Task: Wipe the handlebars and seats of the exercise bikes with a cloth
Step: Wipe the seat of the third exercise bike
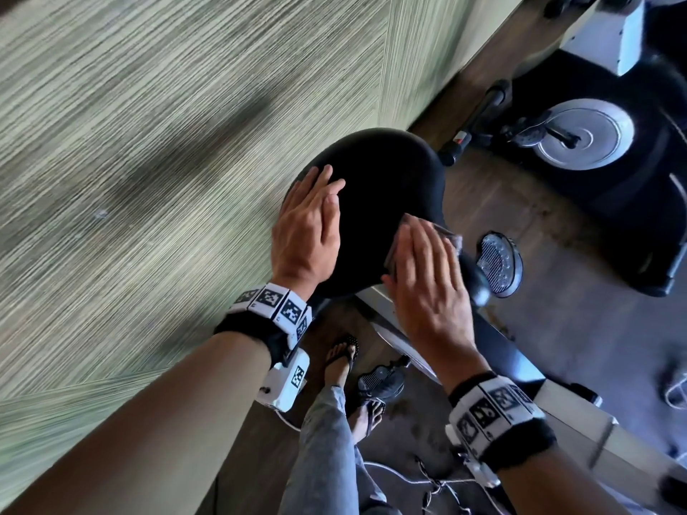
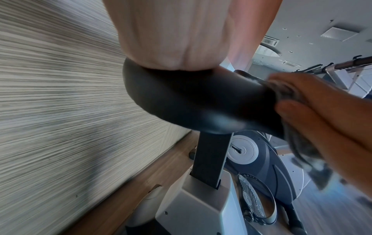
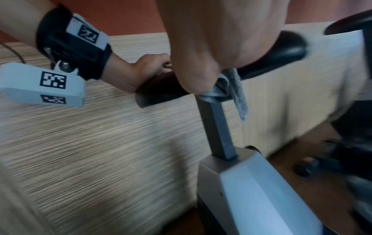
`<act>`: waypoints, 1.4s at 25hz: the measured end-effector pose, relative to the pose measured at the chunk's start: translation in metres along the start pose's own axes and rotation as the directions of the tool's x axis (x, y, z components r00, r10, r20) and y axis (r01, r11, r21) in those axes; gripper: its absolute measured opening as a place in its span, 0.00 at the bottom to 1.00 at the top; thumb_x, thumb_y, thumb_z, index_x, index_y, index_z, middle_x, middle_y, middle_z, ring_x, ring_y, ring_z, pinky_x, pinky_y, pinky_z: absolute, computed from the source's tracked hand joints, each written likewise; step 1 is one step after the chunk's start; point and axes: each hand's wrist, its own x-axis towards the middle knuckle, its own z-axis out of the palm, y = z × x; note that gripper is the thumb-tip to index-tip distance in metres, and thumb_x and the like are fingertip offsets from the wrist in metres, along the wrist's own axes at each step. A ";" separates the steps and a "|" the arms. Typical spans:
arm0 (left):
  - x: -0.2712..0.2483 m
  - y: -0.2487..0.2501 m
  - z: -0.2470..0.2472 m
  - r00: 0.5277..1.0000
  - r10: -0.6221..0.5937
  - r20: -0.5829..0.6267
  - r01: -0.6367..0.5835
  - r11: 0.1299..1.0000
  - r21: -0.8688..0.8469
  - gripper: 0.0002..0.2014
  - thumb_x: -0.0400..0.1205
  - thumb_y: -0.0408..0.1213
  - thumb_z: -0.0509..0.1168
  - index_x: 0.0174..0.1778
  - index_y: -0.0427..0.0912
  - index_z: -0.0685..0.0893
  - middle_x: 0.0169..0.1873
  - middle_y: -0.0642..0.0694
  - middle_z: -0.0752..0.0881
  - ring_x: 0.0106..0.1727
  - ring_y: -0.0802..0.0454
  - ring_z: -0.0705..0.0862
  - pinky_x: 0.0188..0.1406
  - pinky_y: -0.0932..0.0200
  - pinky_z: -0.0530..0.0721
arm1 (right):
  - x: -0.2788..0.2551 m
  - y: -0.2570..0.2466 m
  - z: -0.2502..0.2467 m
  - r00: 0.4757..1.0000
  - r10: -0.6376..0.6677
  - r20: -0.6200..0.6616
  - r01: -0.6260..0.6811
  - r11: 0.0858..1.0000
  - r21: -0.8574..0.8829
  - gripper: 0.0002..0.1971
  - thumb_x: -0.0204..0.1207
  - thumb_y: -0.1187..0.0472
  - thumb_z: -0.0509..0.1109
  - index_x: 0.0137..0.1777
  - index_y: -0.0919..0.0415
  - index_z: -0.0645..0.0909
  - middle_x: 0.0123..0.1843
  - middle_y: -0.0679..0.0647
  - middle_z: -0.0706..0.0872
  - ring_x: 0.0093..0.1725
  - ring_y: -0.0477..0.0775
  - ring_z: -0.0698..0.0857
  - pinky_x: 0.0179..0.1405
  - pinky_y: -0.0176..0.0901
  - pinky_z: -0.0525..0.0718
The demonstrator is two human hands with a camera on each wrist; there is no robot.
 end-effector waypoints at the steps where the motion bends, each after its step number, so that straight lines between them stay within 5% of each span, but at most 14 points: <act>1: 0.000 0.000 0.001 1.000 -0.005 0.010 0.005 1.000 -0.004 0.35 0.92 0.52 0.34 0.74 0.42 0.84 0.79 0.47 0.79 0.85 0.53 0.69 0.82 0.46 0.70 | -0.015 0.013 -0.006 0.999 0.038 -0.029 -0.039 0.998 -0.044 0.27 0.92 0.58 0.60 0.84 0.75 0.65 0.83 0.72 0.70 0.84 0.69 0.70 0.83 0.64 0.69; 6: 0.000 0.001 0.001 1.000 -0.024 0.008 0.024 1.000 0.013 0.34 0.93 0.51 0.35 0.75 0.42 0.83 0.80 0.47 0.78 0.85 0.54 0.68 0.83 0.47 0.69 | -0.058 0.051 -0.009 0.951 0.308 -0.026 -0.280 0.893 0.352 0.25 0.89 0.61 0.58 0.81 0.77 0.63 0.70 0.74 0.75 0.66 0.65 0.78 0.72 0.56 0.79; 8: 0.000 0.001 0.001 1.000 -0.013 0.007 0.013 1.000 0.017 0.33 0.93 0.50 0.35 0.74 0.42 0.83 0.79 0.47 0.79 0.85 0.53 0.69 0.82 0.47 0.70 | -0.058 0.062 -0.011 0.865 0.500 -0.040 -0.408 0.747 0.525 0.19 0.90 0.61 0.55 0.74 0.75 0.70 0.62 0.72 0.79 0.54 0.52 0.77 0.62 0.44 0.81; 10: -0.001 0.001 0.000 1.000 -0.004 0.001 0.004 1.000 0.025 0.32 0.93 0.48 0.37 0.74 0.41 0.84 0.79 0.46 0.79 0.85 0.53 0.69 0.82 0.46 0.71 | -0.047 0.072 -0.022 0.720 0.682 -0.126 -0.511 0.645 0.569 0.15 0.91 0.59 0.53 0.68 0.69 0.72 0.60 0.73 0.81 0.53 0.60 0.80 0.58 0.48 0.81; 12: 0.000 0.003 0.000 1.000 -0.009 0.006 0.009 1.000 0.012 0.29 0.94 0.47 0.39 0.75 0.41 0.83 0.79 0.46 0.78 0.85 0.52 0.69 0.83 0.46 0.69 | -0.030 0.080 -0.035 0.669 0.713 -0.211 -0.509 0.646 0.569 0.15 0.90 0.63 0.54 0.70 0.72 0.72 0.61 0.75 0.81 0.54 0.67 0.82 0.61 0.34 0.75; 13: 0.000 0.003 0.000 1.000 -0.016 0.013 0.016 1.000 -0.003 0.28 0.93 0.46 0.40 0.75 0.41 0.83 0.79 0.45 0.78 0.85 0.52 0.68 0.84 0.45 0.68 | -0.020 0.079 -0.039 0.704 0.674 -0.224 -0.474 0.681 0.558 0.16 0.90 0.65 0.55 0.72 0.75 0.72 0.61 0.75 0.81 0.53 0.67 0.82 0.62 0.30 0.74; 16: -0.001 0.002 0.000 1.000 -0.008 0.004 0.008 1.000 -0.018 0.29 0.94 0.47 0.40 0.75 0.40 0.83 0.79 0.44 0.78 0.85 0.51 0.69 0.84 0.46 0.67 | 0.006 0.046 -0.032 0.914 0.379 -0.146 -0.300 0.872 0.388 0.20 0.91 0.60 0.56 0.77 0.71 0.73 0.68 0.68 0.80 0.61 0.70 0.80 0.65 0.61 0.81; 18: 0.000 0.000 0.000 1.000 0.014 -0.006 -0.014 1.000 -0.006 0.32 0.94 0.49 0.37 0.74 0.40 0.83 0.79 0.44 0.79 0.85 0.51 0.69 0.84 0.47 0.67 | -0.001 0.024 -0.014 0.972 0.227 -0.066 -0.216 0.966 0.141 0.24 0.92 0.57 0.58 0.80 0.73 0.71 0.75 0.69 0.77 0.73 0.69 0.77 0.73 0.65 0.77; 21: 0.000 0.000 0.000 1.000 0.008 0.000 -0.008 1.000 0.003 0.35 0.93 0.51 0.34 0.74 0.40 0.84 0.79 0.44 0.79 0.85 0.51 0.70 0.85 0.49 0.66 | -0.022 0.021 -0.003 0.972 0.212 -0.098 -0.208 0.977 0.047 0.26 0.92 0.56 0.60 0.81 0.75 0.70 0.78 0.71 0.76 0.74 0.71 0.78 0.75 0.64 0.77; 25: 0.000 0.000 0.000 1.000 0.002 0.018 -0.002 1.000 0.009 0.36 0.92 0.53 0.32 0.74 0.41 0.83 0.79 0.45 0.78 0.85 0.51 0.69 0.86 0.51 0.64 | -0.057 0.048 0.001 0.926 0.372 -0.071 -0.338 0.896 0.289 0.21 0.91 0.56 0.55 0.76 0.70 0.69 0.63 0.73 0.79 0.59 0.72 0.80 0.60 0.66 0.81; 27: 0.000 0.001 0.000 1.000 -0.007 0.019 0.007 1.000 0.010 0.37 0.92 0.53 0.32 0.75 0.42 0.83 0.79 0.46 0.78 0.85 0.52 0.69 0.86 0.51 0.63 | -0.086 0.063 -0.007 0.857 0.515 0.022 -0.481 0.782 0.396 0.18 0.89 0.50 0.52 0.67 0.64 0.69 0.53 0.72 0.80 0.49 0.74 0.82 0.46 0.59 0.79; 31: 0.000 0.001 0.000 1.000 -0.020 0.017 0.020 1.000 0.001 0.36 0.92 0.53 0.33 0.74 0.42 0.84 0.79 0.46 0.78 0.85 0.52 0.69 0.85 0.50 0.66 | -0.098 0.072 -0.036 0.682 0.729 -0.061 -0.642 0.637 0.426 0.14 0.90 0.54 0.52 0.65 0.63 0.69 0.55 0.74 0.80 0.50 0.74 0.82 0.46 0.54 0.75; 33: -0.001 0.001 -0.002 0.999 -0.014 0.030 0.014 1.000 -0.010 0.34 0.93 0.52 0.34 0.75 0.42 0.83 0.80 0.47 0.78 0.85 0.53 0.68 0.85 0.50 0.65 | -0.060 0.053 -0.047 0.731 0.665 -0.149 -0.543 0.701 0.462 0.17 0.90 0.58 0.54 0.72 0.67 0.72 0.59 0.72 0.79 0.55 0.69 0.79 0.55 0.57 0.76; 35: 0.000 0.005 -0.004 0.997 -0.048 0.055 0.051 0.997 -0.053 0.30 0.93 0.49 0.39 0.75 0.43 0.83 0.80 0.49 0.77 0.85 0.56 0.67 0.86 0.51 0.64 | -0.007 0.027 -0.052 0.868 0.471 -0.156 -0.359 0.813 0.458 0.21 0.90 0.58 0.57 0.76 0.69 0.73 0.66 0.69 0.78 0.63 0.65 0.76 0.65 0.52 0.73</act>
